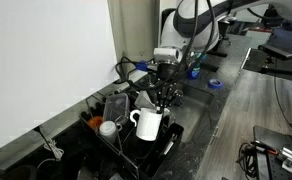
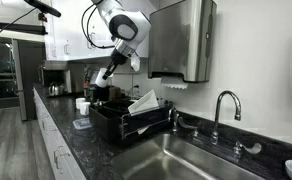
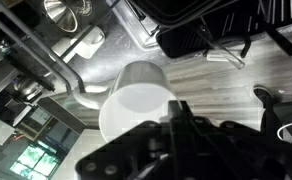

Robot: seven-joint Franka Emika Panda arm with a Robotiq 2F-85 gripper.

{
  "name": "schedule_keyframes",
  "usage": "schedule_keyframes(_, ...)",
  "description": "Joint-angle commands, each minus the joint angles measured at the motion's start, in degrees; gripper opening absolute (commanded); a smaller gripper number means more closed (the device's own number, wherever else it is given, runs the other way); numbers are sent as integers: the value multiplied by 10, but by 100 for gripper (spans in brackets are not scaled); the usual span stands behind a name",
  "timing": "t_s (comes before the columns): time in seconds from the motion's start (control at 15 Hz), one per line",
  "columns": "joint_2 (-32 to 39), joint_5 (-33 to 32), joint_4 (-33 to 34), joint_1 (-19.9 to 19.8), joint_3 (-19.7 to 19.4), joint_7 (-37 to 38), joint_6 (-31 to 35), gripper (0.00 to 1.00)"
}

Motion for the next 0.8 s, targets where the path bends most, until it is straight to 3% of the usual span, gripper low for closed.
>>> schedule_keyframes(0.0, 25, -27, 16, -50, 59, -4, 17, 0)
schedule_keyframes(0.4, 35, -64, 2, -126, 148, -4, 27, 0)
schedule_keyframes(0.73, 12, -90, -51, -220, 248, -4, 6, 0)
